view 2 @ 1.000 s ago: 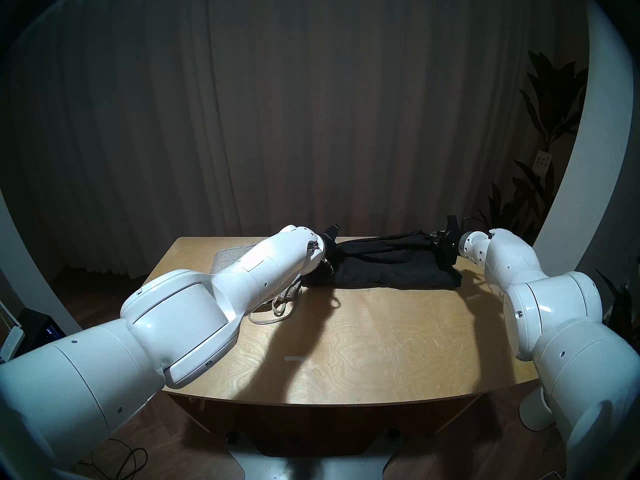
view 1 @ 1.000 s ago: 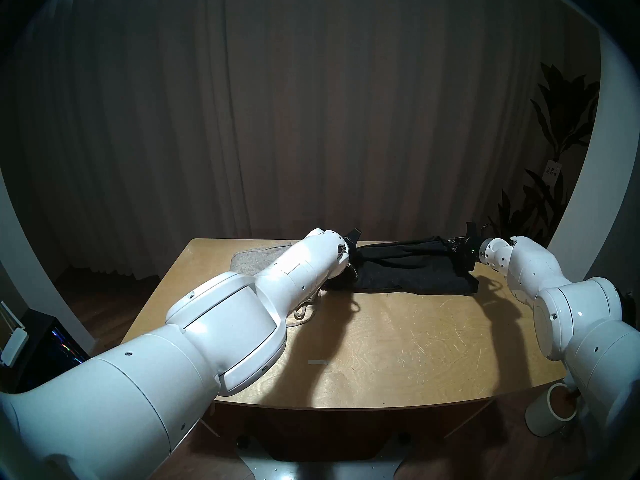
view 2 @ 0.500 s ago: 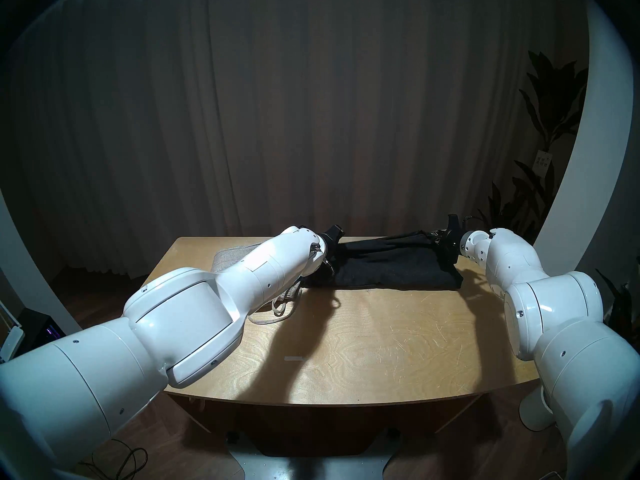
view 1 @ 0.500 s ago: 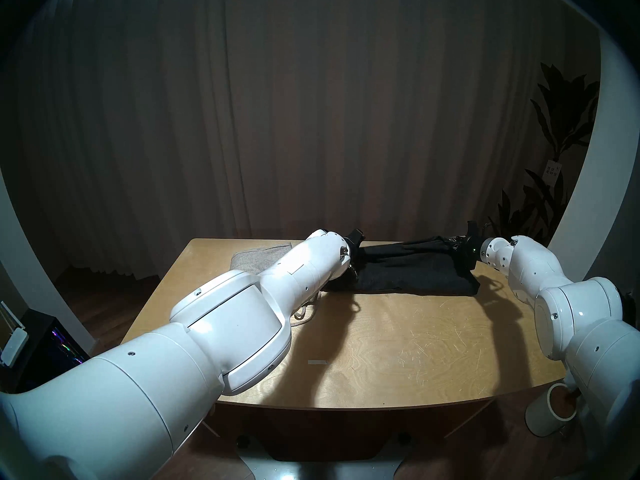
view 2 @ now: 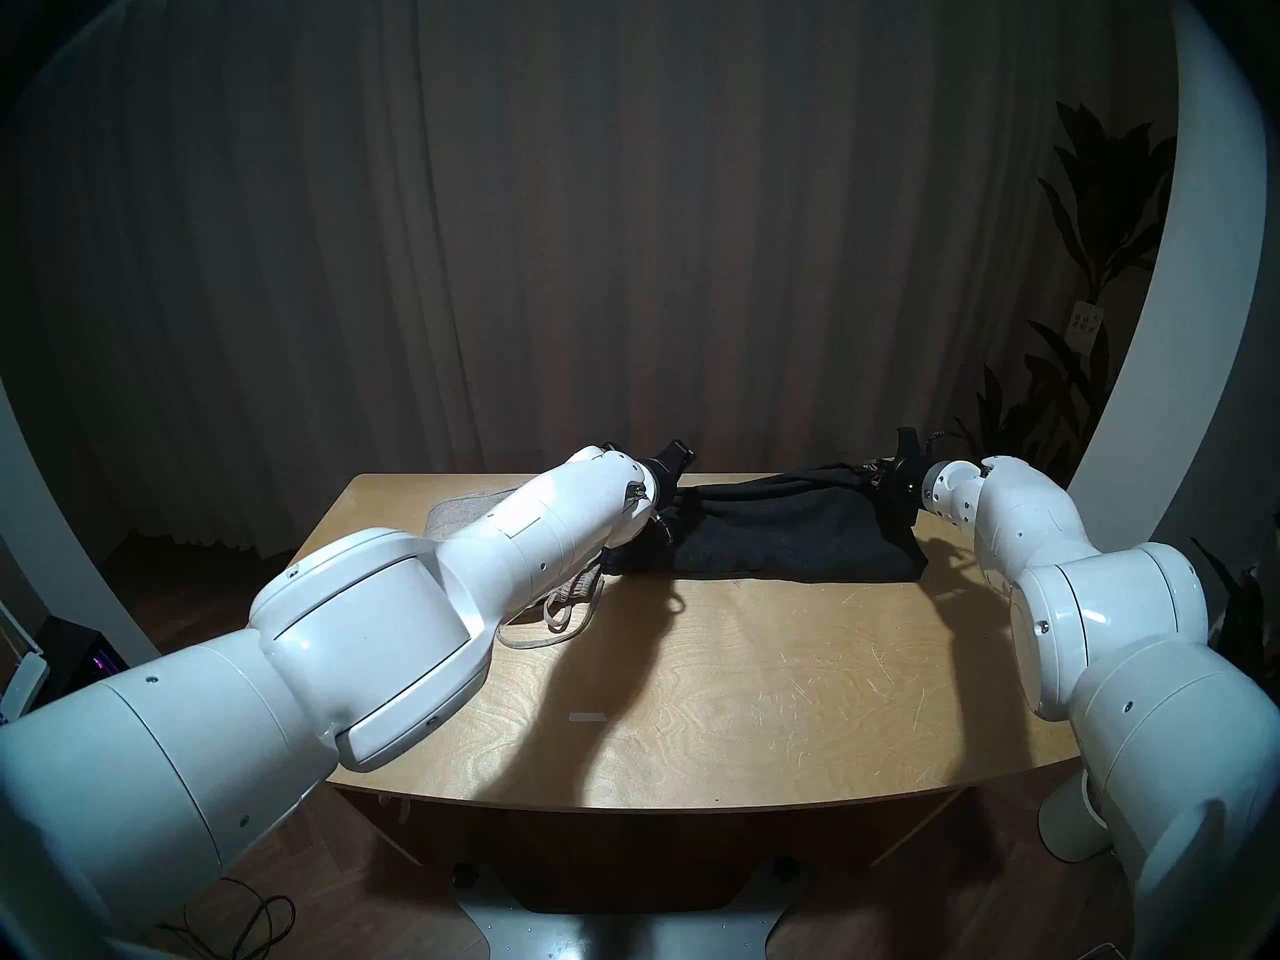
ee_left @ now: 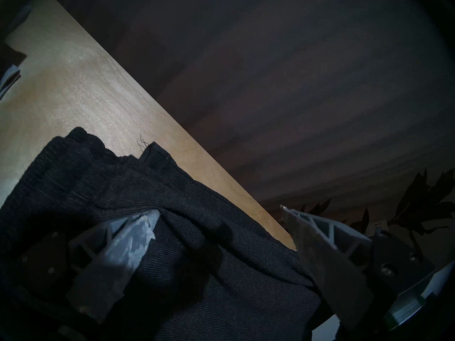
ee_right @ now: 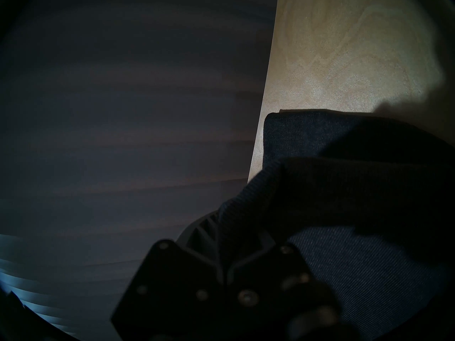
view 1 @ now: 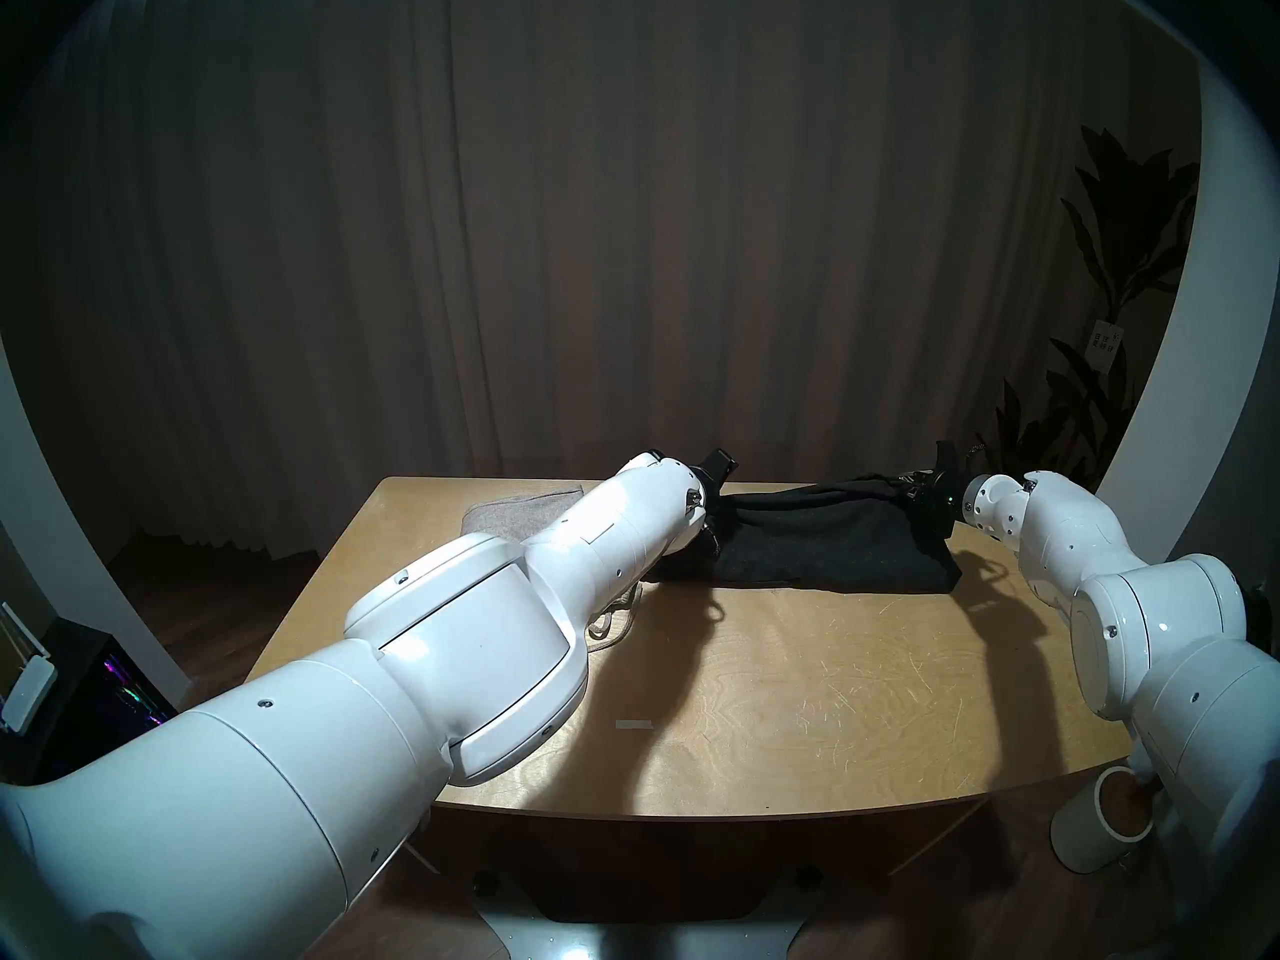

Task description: Fold pants twice and stack them

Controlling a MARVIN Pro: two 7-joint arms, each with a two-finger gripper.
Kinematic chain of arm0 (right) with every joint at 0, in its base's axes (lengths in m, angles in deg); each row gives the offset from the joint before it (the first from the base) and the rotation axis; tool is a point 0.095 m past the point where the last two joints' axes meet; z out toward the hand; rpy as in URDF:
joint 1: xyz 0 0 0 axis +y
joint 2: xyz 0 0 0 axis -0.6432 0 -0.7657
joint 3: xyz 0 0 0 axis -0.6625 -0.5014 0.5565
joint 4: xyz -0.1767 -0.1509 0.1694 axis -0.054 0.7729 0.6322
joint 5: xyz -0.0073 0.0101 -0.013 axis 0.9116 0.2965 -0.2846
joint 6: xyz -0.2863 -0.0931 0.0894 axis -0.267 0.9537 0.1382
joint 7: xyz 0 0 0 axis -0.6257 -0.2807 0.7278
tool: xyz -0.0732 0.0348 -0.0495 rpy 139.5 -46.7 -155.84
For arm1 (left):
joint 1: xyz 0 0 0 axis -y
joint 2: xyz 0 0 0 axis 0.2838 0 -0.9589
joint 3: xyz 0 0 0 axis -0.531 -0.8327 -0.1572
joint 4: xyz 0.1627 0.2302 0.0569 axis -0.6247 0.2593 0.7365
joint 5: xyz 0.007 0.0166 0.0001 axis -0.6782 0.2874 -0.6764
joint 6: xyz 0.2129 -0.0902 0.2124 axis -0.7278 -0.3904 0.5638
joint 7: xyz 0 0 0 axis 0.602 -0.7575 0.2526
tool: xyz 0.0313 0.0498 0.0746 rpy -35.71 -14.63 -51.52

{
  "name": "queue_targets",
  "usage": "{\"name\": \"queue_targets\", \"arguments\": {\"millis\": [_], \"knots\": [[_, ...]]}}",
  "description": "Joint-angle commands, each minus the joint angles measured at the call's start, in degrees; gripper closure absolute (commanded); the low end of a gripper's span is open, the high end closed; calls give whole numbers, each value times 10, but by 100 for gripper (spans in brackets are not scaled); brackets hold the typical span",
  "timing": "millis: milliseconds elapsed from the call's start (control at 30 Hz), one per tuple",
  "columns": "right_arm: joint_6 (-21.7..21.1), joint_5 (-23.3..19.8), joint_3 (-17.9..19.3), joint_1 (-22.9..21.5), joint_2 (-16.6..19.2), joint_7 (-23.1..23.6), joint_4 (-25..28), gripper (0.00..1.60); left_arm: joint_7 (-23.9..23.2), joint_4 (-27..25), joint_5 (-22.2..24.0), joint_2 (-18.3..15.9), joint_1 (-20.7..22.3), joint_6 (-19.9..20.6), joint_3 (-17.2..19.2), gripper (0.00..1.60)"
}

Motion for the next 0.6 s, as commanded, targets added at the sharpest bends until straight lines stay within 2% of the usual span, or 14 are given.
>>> {"name": "queue_targets", "arguments": {"millis": [0, 400, 567], "knots": [[-4, 0, 1, -16, 3, 12, 10, 0, -16, 0, -3, 3, 24, -4, 1, 0], [-8, -3, 12, -41, 7, -6, 4, 0, -30, 7, -6, 4, 25, -7, 0, 0], [-37, -8, 17, -41, 14, -3, 6, 0, -42, 9, -8, 5, 25, -6, 1, 0]]}}
